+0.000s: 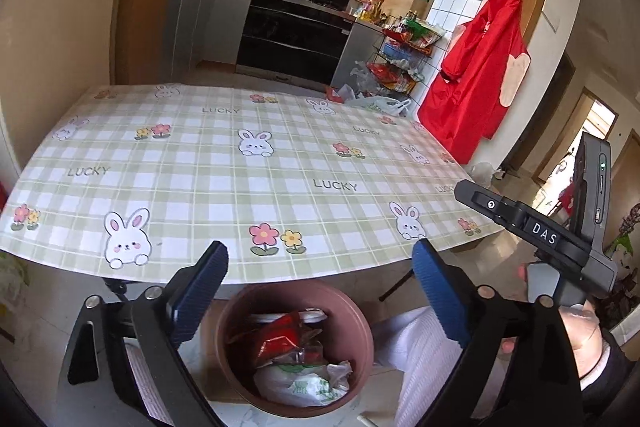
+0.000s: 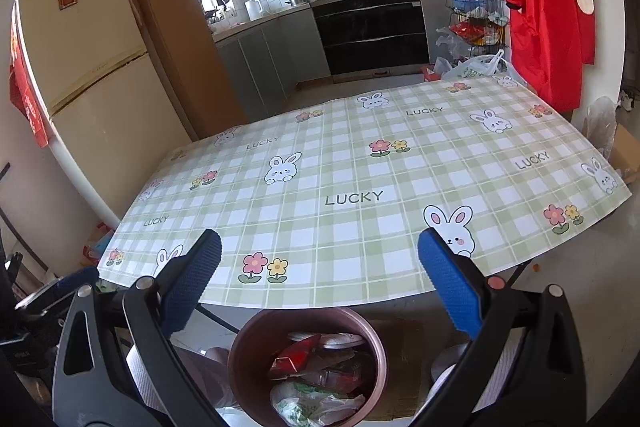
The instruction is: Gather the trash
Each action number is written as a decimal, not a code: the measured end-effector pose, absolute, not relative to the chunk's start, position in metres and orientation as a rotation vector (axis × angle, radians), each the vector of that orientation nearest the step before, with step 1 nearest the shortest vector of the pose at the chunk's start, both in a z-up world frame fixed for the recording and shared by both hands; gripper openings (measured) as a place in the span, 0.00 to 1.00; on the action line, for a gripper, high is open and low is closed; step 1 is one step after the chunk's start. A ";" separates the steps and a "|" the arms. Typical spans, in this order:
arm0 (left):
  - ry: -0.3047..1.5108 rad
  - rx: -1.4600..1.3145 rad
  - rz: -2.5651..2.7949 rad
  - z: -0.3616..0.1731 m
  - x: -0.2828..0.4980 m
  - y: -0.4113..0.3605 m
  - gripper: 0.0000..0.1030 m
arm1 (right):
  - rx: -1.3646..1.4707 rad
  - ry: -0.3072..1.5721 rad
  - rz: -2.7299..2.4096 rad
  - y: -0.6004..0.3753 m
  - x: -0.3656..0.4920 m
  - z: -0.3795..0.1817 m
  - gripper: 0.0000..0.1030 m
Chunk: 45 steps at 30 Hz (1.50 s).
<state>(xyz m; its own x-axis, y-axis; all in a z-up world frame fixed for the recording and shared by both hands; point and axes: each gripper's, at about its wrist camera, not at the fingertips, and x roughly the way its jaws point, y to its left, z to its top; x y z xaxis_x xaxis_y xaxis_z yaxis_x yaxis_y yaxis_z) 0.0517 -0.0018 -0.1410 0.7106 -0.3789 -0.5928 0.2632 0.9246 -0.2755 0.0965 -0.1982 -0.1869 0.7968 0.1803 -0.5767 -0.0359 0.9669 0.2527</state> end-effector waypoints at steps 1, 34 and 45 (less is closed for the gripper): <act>0.680 -0.157 -0.345 -0.137 0.051 -0.001 0.92 | 0.216 0.634 0.117 -0.197 0.096 -0.184 0.94; 0.359 0.068 -0.182 -0.022 0.032 0.020 0.94 | -0.118 0.485 0.122 -0.163 0.068 -0.060 0.94; 0.363 0.047 -0.165 -0.020 0.034 0.023 0.94 | -0.108 0.486 0.115 -0.166 0.068 -0.060 0.94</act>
<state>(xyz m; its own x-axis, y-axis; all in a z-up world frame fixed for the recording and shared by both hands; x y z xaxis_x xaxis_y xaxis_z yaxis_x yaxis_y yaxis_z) 0.0343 0.0234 -0.0199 0.9214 -0.1520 -0.3576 0.1688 0.9855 0.0162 0.0676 -0.1659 -0.0603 0.8778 0.0848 -0.4714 -0.1362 0.9878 -0.0759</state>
